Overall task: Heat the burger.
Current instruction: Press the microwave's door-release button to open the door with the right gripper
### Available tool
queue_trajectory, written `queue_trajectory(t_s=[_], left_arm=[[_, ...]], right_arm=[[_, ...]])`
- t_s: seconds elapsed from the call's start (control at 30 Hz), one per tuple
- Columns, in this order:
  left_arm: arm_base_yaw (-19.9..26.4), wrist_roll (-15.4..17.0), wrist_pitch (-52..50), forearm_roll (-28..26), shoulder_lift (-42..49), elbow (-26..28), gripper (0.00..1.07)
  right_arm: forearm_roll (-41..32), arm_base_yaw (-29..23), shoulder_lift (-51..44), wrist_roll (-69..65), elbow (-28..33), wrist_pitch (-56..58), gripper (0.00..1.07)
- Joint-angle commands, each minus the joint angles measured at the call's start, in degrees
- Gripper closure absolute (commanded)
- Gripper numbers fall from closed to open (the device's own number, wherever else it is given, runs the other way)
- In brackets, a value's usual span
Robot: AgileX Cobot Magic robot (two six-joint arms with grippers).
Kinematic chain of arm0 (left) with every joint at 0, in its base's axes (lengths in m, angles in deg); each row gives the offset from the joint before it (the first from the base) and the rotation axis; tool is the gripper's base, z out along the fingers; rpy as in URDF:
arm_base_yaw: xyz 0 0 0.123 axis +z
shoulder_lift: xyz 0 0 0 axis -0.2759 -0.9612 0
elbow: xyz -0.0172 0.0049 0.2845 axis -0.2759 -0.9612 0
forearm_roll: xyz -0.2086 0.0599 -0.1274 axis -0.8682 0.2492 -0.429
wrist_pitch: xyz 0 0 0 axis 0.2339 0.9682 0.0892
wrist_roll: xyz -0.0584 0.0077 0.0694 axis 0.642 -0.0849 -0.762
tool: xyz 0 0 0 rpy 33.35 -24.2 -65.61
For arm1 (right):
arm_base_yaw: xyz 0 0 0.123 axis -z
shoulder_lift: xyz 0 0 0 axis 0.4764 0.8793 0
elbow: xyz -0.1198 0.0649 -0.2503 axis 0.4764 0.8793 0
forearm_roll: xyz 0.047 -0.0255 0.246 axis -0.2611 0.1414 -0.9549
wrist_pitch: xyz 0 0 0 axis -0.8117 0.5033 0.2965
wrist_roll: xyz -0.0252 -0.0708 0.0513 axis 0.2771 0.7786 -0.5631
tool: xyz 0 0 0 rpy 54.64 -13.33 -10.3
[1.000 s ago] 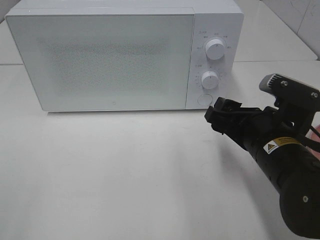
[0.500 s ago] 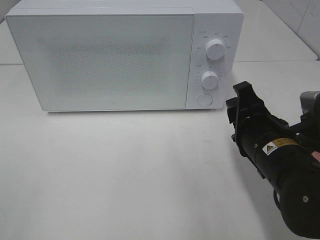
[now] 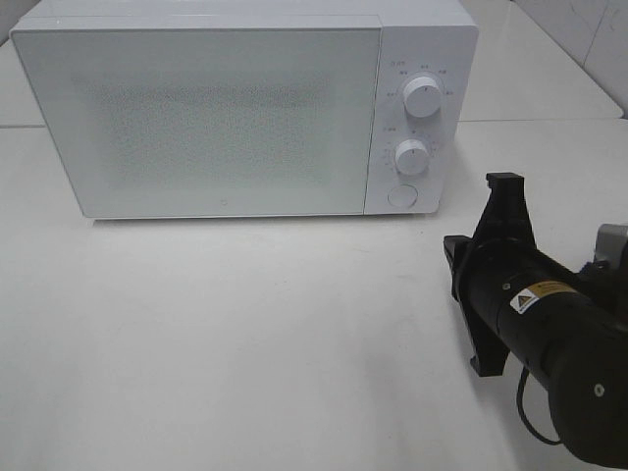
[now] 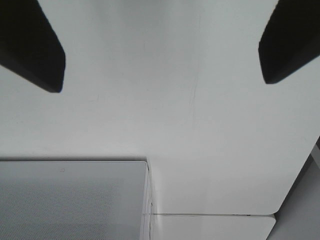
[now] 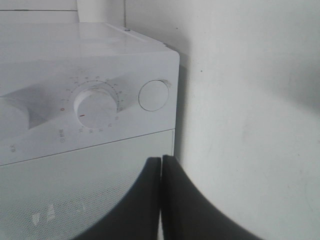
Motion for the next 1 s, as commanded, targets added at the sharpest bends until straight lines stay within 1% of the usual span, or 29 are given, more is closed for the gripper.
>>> queue_trajectory(t_s=[0.03,0.13,0.2,0.23,0.3,0.33,0.37,0.43,0.8,1.0], left_arm=[[-0.2,0.2,-0.3,-0.1,1.0,-0.1,0.03],[-0.2,0.2,-0.3,-0.1,1.0,-0.1,0.03],[-0.2,0.2,-0.3,-0.1,1.0,-0.1,0.03],[-0.2,0.2,-0.3,-0.1,1.0,-0.1,0.03],[-0.2,0.2,-0.3,-0.1,1.0,-0.1,0.03],[-0.2,0.2,-0.3,-0.1,1.0,-0.1,0.03],[-0.2,0.2,-0.3,-0.1,1.0,-0.1,0.03],[-0.2,0.2,-0.3,-0.1,1.0,-0.1,0.03],[-0.2,0.2,-0.3,-0.1,1.0,-0.1,0.03],[-0.2,0.2,-0.3,-0.1,1.0,-0.1,0.03]], right_arm=[[0.3,-0.3,-0.2,-1.1,-0.6,1.6,1.07],[0.6,0.4,-0.1,-0.9,-1.5,2.8,1.07],[0.9,1.4,-0.1,-0.2,-1.8,2.8,1.07],[1.4,2.8,-0.1,1.3,-2.3,2.7,1.07],[1.9,3.2,-0.1,2.1,-2.5,3.2,1.07],[3.4,4.5,-0.1,2.1,-3.2,4.2,1.07],[3.4,4.5,-0.1,2.1,-3.2,4.2,1.07],[6.0,5.9,1.4,1.8,-4.5,4.6,1.07],[8.1,6.0,9.6,0.3,-10.8,5.1,1.07],[8.5,6.0,12.3,0.3,-13.5,5.4,1.07]])
